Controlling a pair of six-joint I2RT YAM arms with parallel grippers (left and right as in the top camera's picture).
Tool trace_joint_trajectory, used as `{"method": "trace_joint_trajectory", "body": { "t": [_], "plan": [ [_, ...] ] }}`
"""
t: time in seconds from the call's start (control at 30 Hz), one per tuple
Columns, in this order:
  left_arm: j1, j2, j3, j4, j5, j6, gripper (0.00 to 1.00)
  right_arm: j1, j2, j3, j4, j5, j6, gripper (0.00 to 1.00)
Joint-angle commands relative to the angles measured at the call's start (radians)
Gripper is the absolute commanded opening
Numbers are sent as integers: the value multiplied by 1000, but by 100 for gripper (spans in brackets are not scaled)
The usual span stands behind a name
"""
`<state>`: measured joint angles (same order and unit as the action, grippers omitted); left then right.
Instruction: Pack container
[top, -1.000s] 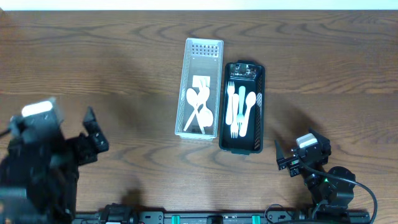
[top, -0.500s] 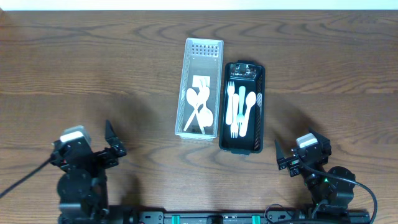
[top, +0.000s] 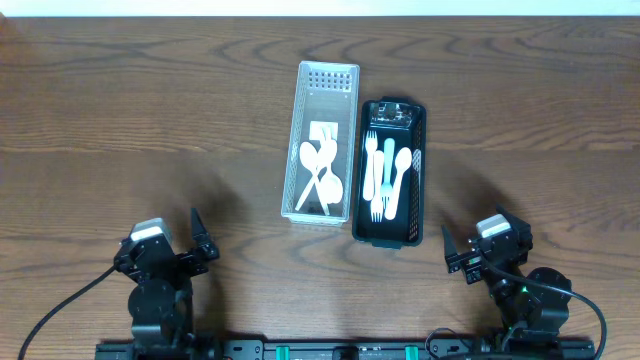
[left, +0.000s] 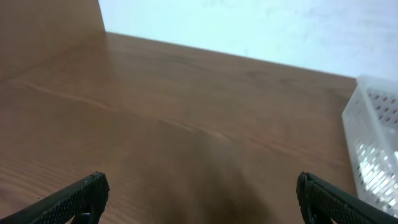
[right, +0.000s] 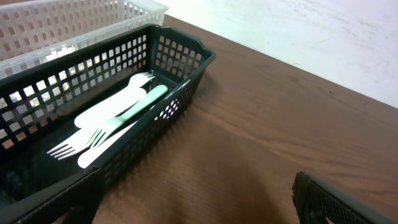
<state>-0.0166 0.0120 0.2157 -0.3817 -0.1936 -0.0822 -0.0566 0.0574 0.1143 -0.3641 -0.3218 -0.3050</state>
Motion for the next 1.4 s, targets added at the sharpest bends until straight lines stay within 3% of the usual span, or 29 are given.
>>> {"method": "trace_joint_trajectory", "body": {
  "t": [0.0, 0.33, 1.37],
  "plan": [
    [5, -10, -21, 10, 2, -6, 98, 2, -7, -5, 2, 0, 13, 99],
    [5, -10, -112, 37, 2, -6, 98, 2, -7, -5, 2, 0, 13, 99],
    [5, -8, -114, 51, 2, -6, 98, 2, -7, -5, 2, 0, 13, 99]
  ]
}}
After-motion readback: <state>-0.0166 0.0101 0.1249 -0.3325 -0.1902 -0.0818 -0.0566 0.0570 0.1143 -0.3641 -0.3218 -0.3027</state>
